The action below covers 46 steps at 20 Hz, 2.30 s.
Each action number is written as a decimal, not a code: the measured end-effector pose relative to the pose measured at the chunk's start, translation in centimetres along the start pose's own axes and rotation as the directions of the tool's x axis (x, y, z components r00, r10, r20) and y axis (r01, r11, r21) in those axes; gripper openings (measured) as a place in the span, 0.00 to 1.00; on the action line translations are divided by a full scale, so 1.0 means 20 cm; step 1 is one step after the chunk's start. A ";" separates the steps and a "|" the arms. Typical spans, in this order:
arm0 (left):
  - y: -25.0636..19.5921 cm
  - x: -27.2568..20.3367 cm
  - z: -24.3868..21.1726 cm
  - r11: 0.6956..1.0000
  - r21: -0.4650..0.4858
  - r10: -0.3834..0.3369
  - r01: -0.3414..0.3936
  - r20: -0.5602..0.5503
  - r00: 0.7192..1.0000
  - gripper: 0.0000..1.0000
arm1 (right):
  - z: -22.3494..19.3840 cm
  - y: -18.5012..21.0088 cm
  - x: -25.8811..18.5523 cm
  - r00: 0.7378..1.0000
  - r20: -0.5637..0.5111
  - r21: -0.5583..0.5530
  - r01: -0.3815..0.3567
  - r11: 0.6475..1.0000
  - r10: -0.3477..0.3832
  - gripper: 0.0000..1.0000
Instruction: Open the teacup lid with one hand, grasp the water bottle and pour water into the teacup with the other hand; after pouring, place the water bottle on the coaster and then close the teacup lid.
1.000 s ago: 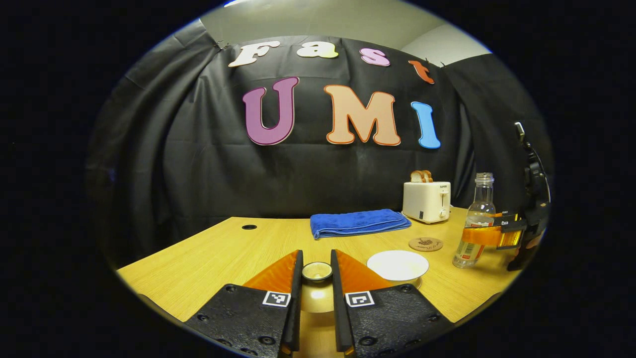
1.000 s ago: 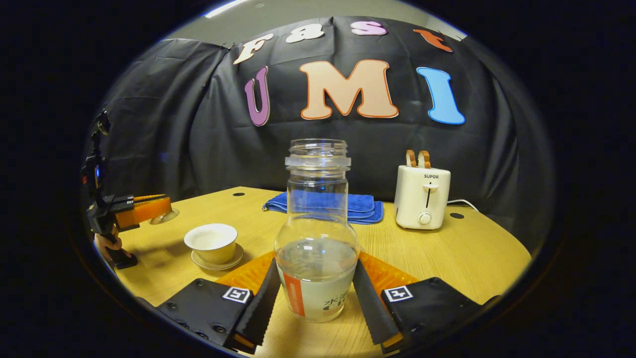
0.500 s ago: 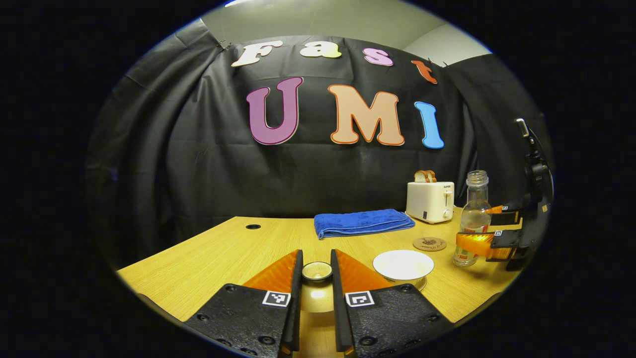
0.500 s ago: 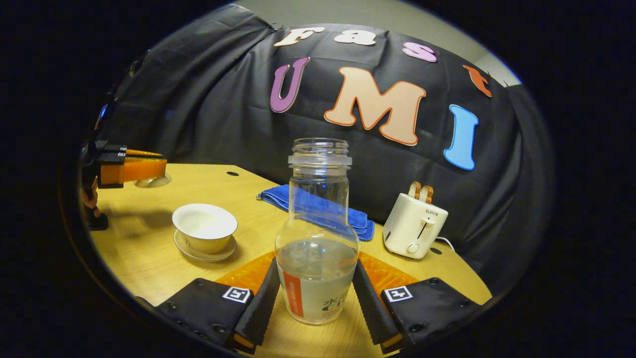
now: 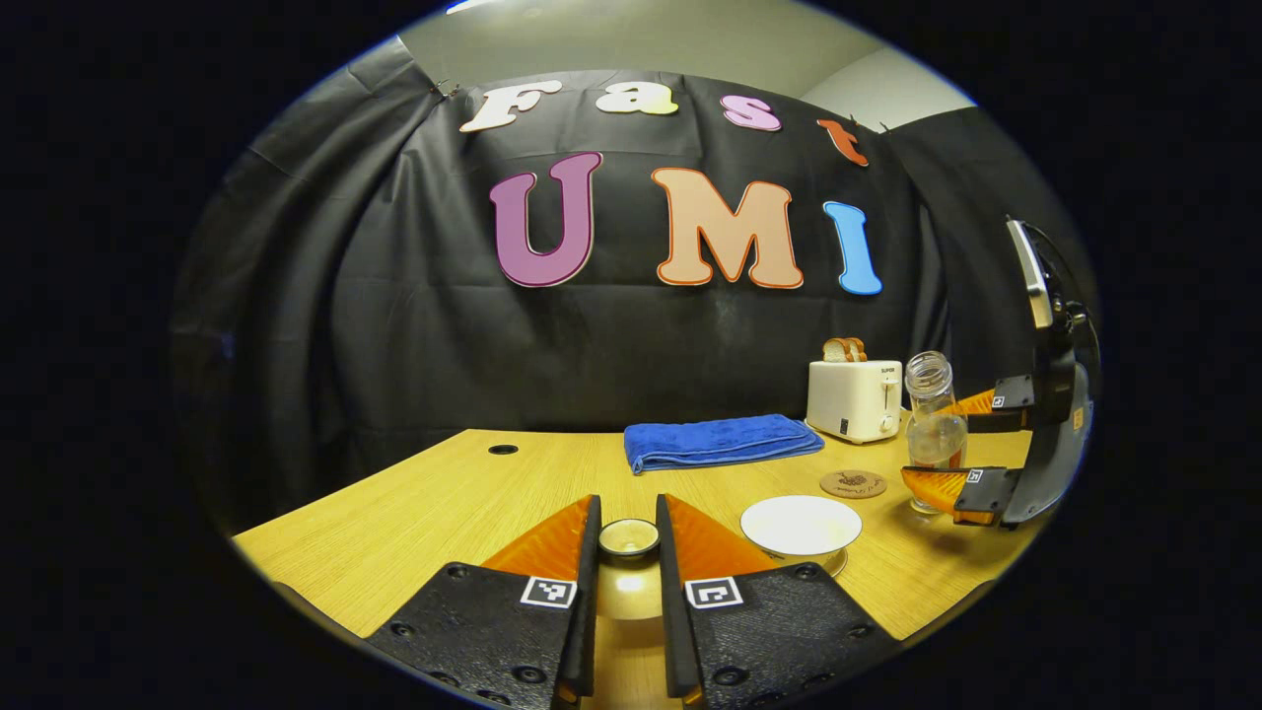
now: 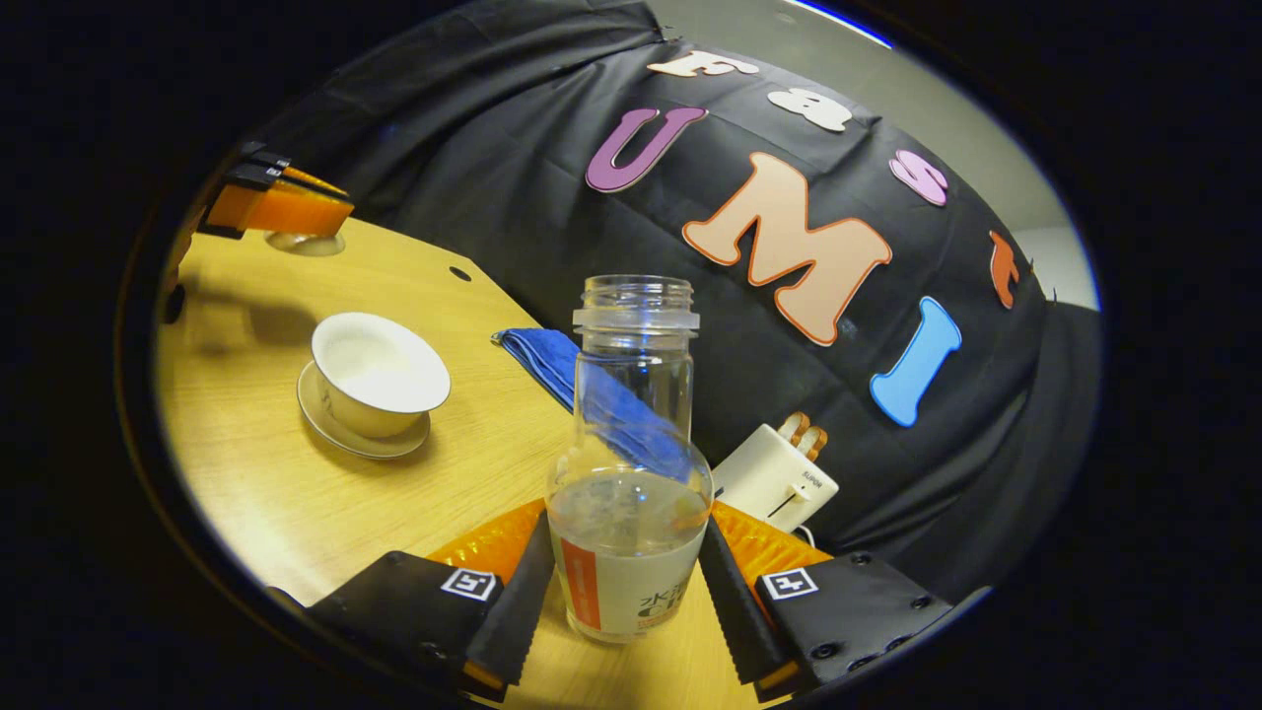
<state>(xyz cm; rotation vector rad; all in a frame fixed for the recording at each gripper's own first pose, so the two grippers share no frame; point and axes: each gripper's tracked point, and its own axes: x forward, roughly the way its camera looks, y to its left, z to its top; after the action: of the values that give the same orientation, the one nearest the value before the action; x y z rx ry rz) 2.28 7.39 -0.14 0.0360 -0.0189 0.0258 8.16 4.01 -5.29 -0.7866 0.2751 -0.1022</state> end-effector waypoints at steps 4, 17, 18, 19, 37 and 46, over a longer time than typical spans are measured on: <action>0.00 0.00 0.00 1.000 -0.002 0.000 0.000 -0.001 1.000 0.25 | 0.06 -0.05 0.02 1.000 0.011 -0.113 0.022 0.993 -0.021 0.80; 0.00 0.00 -0.01 1.000 -0.003 0.000 0.000 -0.004 1.000 0.26 | 0.08 0.09 0.08 1.000 0.014 -0.485 0.007 0.875 0.000 0.80; 0.00 0.00 0.00 1.000 0.000 -0.001 0.001 0.002 1.000 0.26 | 0.09 0.09 0.08 1.000 0.018 -0.515 0.012 0.857 -0.004 0.80; 0.00 0.00 0.00 1.000 -0.001 0.000 0.000 0.000 1.000 0.25 | 0.09 0.09 0.09 1.000 0.023 -0.547 0.020 0.837 -0.009 0.80; 0.01 0.00 0.00 1.000 0.000 -0.001 0.001 0.001 1.000 0.25 | 0.18 0.04 0.11 0.995 0.096 -0.778 0.099 0.621 -0.038 0.82; 0.00 0.01 0.00 1.000 0.000 -0.001 0.001 0.000 1.000 0.25 | 0.26 0.00 0.11 0.988 0.142 -0.825 0.147 0.545 -0.052 0.80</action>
<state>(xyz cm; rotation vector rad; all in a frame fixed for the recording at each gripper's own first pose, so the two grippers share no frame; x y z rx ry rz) 2.45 7.48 -0.14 0.0359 -0.0189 0.0249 11.68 7.17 -2.19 -1.7845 0.1673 -0.0294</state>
